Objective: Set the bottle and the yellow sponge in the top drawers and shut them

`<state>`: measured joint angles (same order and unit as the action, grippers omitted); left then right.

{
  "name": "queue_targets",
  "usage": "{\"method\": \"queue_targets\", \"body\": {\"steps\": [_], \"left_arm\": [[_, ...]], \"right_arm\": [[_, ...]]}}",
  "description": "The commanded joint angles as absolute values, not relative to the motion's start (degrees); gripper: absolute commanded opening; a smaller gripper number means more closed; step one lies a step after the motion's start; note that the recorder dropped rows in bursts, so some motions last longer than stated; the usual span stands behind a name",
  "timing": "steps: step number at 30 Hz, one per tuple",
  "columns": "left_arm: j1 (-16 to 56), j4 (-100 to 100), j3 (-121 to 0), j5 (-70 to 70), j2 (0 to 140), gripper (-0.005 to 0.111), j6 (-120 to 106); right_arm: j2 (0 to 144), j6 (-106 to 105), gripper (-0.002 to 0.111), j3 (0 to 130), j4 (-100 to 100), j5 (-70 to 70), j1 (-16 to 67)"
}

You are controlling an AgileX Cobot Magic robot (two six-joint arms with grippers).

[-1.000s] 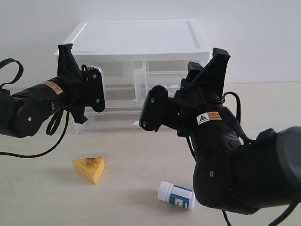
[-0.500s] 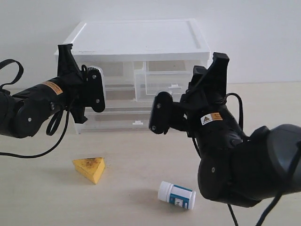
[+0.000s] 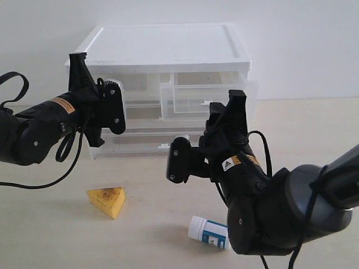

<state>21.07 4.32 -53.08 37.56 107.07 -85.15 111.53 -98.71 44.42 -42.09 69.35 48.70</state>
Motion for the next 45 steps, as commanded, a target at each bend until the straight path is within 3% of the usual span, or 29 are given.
{"method": "queue_targets", "body": {"steps": [1, 35, 37, 43, 45], "left_arm": [[20.1, 6.2, -55.1, 44.2, 107.4, 0.004, -84.4], [20.1, 6.2, -55.1, 44.2, 107.4, 0.004, -84.4], [20.1, 6.2, -55.1, 44.2, 107.4, 0.004, -84.4], [20.1, 6.2, -55.1, 44.2, 107.4, 0.004, -84.4], [20.1, 6.2, -55.1, 44.2, 107.4, 0.004, -84.4]], "right_arm": [[111.5, -100.0, 0.035, 47.0, -42.5, 70.0, 48.5], [111.6, -103.4, 0.035, 49.9, -41.4, 70.0, 45.7], [111.6, -103.9, 0.031, 49.9, -41.4, 70.0, 45.7], [111.6, -104.0, 0.0, 49.9, -41.5, 70.0, 45.7], [111.6, -104.0, 0.0, 49.9, -41.5, 70.0, 45.7]]}}
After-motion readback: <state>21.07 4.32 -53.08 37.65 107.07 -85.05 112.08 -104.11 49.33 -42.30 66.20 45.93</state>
